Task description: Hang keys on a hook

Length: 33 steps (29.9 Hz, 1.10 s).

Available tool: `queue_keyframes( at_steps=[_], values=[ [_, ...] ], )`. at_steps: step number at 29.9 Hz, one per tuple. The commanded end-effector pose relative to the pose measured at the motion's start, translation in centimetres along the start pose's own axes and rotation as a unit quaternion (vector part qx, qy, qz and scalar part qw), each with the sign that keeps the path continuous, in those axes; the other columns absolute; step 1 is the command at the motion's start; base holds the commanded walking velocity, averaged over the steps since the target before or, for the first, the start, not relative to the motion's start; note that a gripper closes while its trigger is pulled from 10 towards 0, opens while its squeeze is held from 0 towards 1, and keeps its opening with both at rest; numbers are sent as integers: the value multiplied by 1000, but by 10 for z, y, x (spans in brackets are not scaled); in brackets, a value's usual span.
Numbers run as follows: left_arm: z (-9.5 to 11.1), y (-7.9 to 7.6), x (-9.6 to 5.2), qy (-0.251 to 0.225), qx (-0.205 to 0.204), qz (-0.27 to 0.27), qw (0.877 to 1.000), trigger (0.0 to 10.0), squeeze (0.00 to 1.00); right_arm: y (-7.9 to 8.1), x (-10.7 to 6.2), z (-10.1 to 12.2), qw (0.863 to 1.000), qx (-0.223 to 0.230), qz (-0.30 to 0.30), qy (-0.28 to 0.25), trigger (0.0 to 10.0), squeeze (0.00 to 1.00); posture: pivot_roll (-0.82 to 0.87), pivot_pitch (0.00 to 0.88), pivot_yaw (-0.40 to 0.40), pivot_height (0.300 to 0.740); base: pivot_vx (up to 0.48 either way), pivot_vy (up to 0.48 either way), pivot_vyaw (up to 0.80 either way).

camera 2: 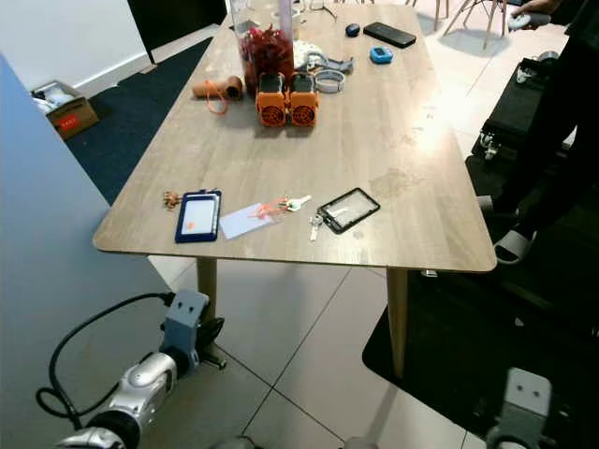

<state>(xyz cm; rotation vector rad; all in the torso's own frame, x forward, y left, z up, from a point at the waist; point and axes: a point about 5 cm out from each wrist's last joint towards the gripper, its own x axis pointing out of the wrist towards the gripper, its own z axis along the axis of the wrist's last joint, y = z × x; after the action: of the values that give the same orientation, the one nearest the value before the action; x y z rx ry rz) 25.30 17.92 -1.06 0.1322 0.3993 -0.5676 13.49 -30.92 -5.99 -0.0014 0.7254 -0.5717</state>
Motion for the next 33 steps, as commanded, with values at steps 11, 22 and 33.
queue_keyframes(
  at_steps=[11, 22, 33],
  values=[
    [47, 7, -31, -85, 61, -238, 966, 10000, 0, 48, -11, -25, 994, -37, 91, 45, 10000, 0, 29, 72, 14, 740, 0, 0, 0],
    [196, -9, 17, -276, 38, -157, 947, 10000, 0, 67, -5, -7, 990, -56, 128, 29, 10000, 0, 42, 81, -3, 740, 0, 0, 0],
    [225, -9, 65, -204, 84, 46, 974, 10000, 0, 74, -3, 0, 989, -58, 133, 24, 10000, 0, 28, 87, 16, 740, 0, 0, 0]
  ],
)
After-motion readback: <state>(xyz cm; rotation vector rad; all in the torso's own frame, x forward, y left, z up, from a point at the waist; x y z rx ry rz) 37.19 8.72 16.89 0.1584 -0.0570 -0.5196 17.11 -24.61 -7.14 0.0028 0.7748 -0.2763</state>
